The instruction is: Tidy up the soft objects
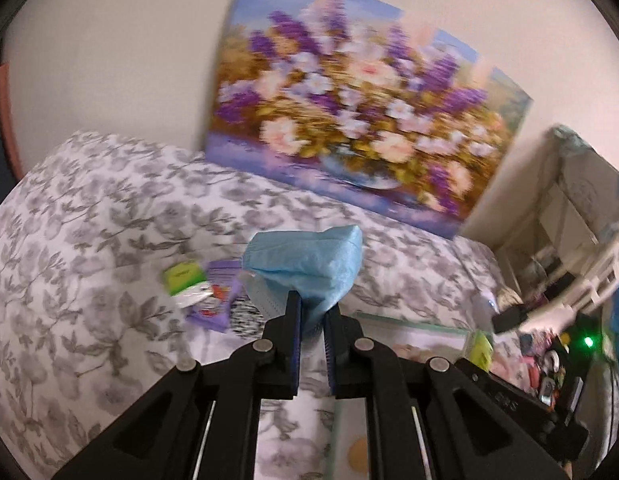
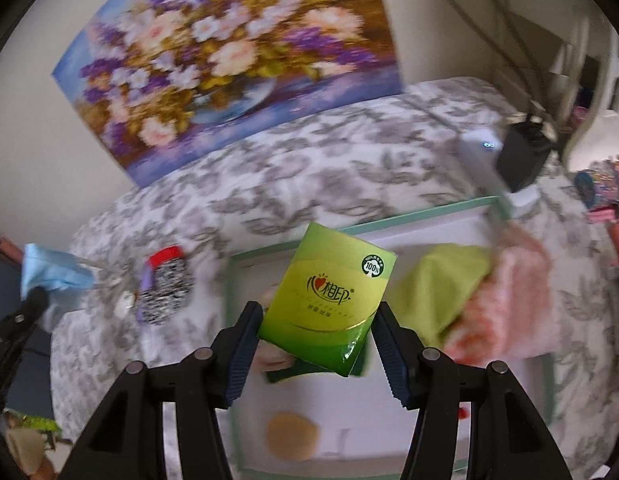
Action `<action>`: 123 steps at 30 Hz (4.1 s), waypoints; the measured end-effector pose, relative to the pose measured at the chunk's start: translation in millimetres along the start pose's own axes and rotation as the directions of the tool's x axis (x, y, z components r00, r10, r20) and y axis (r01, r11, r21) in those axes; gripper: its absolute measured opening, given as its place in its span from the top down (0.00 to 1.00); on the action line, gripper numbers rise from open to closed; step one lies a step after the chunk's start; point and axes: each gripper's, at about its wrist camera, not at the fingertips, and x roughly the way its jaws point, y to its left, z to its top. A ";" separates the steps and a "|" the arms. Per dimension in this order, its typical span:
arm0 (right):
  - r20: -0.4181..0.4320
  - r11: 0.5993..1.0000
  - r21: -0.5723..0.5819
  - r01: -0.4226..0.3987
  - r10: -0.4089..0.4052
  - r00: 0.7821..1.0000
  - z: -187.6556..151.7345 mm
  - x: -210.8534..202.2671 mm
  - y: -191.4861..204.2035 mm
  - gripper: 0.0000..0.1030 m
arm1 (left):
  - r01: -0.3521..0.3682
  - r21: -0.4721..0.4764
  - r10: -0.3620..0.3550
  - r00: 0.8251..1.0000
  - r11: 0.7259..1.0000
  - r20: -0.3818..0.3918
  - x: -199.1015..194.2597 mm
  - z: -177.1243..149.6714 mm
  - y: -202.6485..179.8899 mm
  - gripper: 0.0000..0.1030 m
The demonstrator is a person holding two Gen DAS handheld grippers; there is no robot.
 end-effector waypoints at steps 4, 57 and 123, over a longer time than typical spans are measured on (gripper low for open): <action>0.006 0.998 0.030 0.047 -0.047 0.999 2.9 -2.6 -26.2 0.42 | 0.028 0.090 -0.026 0.999 0.996 -0.021 2.8 -6.9 -32.6 0.90; -0.122 0.979 0.190 0.072 -0.050 0.991 1.3 56.7 -91.5 0.42 | 0.114 0.181 -0.045 0.937 0.977 -0.345 144.7 -79.2 -76.9 0.89; -0.074 0.994 0.007 0.109 -0.108 0.991 10.9 27.6 -49.3 0.00 | -0.182 0.065 0.192 0.951 0.981 -0.241 105.4 -40.7 -19.1 0.01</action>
